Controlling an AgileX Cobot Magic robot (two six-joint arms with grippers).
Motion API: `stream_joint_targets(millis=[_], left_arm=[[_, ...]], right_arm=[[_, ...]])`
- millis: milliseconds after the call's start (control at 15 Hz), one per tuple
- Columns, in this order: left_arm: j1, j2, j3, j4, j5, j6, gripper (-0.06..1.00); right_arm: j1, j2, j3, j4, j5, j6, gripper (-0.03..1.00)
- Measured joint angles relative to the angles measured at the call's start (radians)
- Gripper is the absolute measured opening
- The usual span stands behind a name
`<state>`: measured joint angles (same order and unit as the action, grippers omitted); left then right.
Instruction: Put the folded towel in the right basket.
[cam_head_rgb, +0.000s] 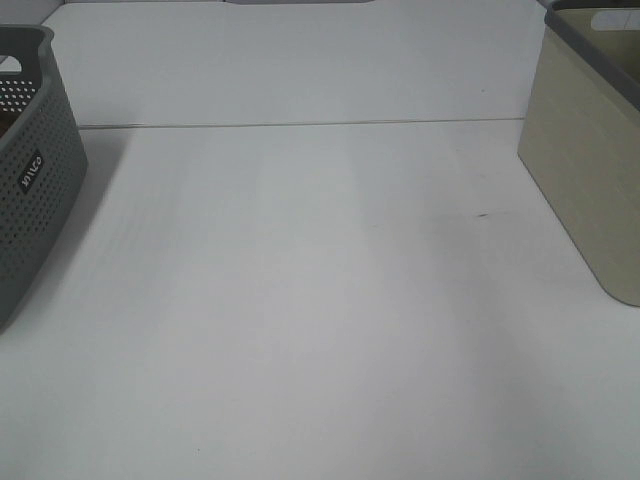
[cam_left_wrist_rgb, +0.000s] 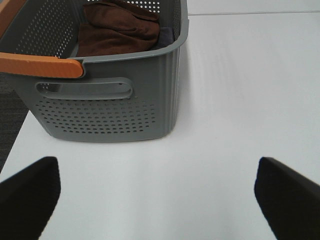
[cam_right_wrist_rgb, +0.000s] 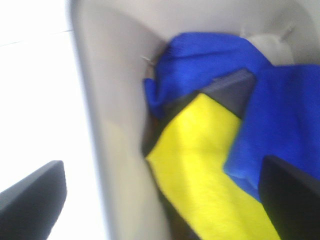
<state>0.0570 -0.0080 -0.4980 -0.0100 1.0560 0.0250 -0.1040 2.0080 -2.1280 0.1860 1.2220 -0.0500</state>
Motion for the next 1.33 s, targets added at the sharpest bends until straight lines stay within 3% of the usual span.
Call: stream_joint_targets(millis=[267,533,733,1000,1133,1333], left_arm=[[0.0,0.0,0.0,0.0,0.0,0.0,0.98],[0.0,0.0,0.0,0.0,0.0,0.0,0.98],[0.0,0.0,0.0,0.0,0.0,0.0,0.98],[0.0,0.0,0.0,0.0,0.0,0.0,0.98],[0.0,0.0,0.0,0.0,0.0,0.0,0.98],[0.0,0.0,0.0,0.0,0.0,0.0,0.98]], right_arm=[[0.133,-0.102,0.0,0.008,0.0,0.013,0.99],[0.143,-0.24,0.085,-0.031,-0.005,0.05,0.99],[0.143,-0.501,0.426,-0.055,-0.022,0.043,0.99],[0.143,-1.017,1.021,-0.058,-0.203,0.028,0.99],[0.143,-1.216,1.182,-0.061,-0.215,0.018,0.99],[0.143,-1.603,1.391,-0.106,-0.155,0.017,0.99]])
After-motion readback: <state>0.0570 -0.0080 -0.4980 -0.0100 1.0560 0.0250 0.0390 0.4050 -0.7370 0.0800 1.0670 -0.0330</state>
